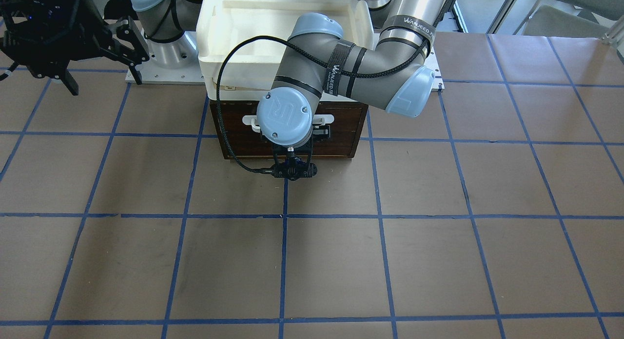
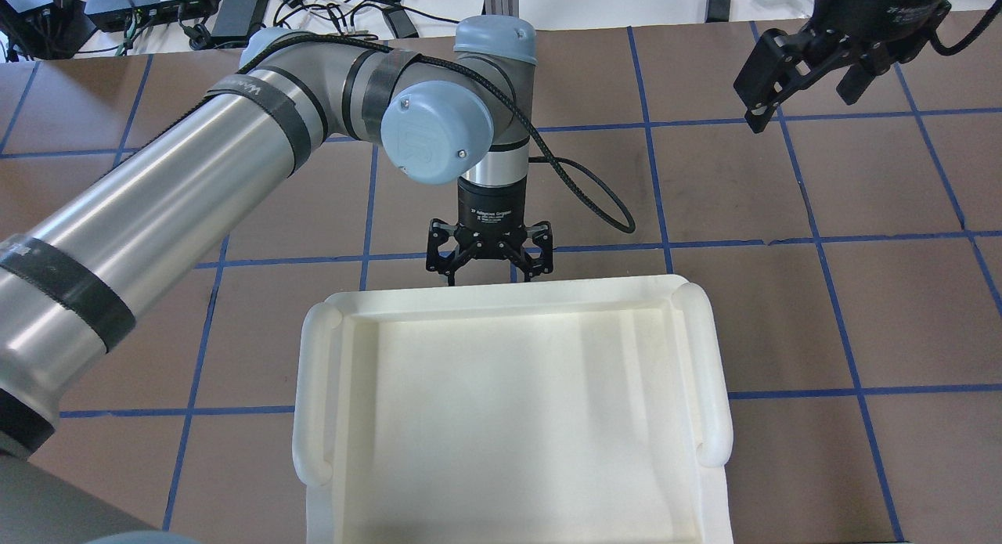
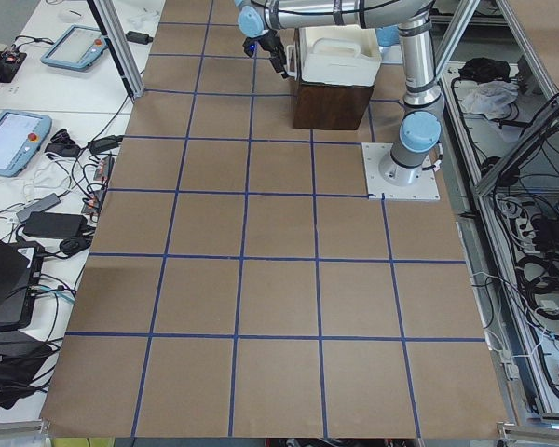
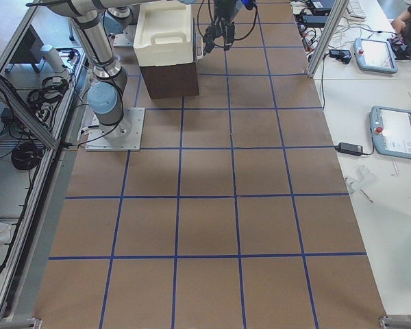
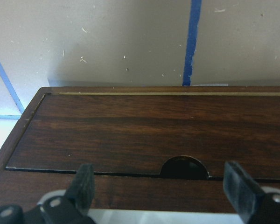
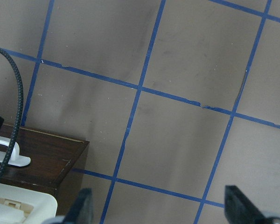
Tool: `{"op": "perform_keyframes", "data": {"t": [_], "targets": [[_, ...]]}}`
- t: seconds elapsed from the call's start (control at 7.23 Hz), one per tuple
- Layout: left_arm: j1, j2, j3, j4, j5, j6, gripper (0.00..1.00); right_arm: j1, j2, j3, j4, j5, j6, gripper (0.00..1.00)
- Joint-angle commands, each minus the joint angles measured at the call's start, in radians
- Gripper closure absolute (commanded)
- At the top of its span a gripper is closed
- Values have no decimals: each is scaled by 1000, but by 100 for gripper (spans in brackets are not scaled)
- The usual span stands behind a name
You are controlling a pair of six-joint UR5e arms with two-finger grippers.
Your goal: Put scissors in drawer and close it
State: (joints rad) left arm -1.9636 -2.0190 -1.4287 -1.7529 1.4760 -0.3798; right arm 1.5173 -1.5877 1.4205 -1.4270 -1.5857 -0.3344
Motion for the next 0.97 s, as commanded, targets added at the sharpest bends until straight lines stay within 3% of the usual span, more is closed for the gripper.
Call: {"op": "perform_keyframes", "data": {"t": [0.0, 0.42, 0.83], "targets": [[11, 5, -1, 42, 10, -5, 0, 1, 0, 2, 0, 1, 2, 0], [55, 43, 19, 151, 3, -1, 0, 0, -1, 3, 0, 1, 2, 0], [110, 254, 45, 142, -5, 15, 0, 1, -3, 5, 0, 1, 2, 0]]}}
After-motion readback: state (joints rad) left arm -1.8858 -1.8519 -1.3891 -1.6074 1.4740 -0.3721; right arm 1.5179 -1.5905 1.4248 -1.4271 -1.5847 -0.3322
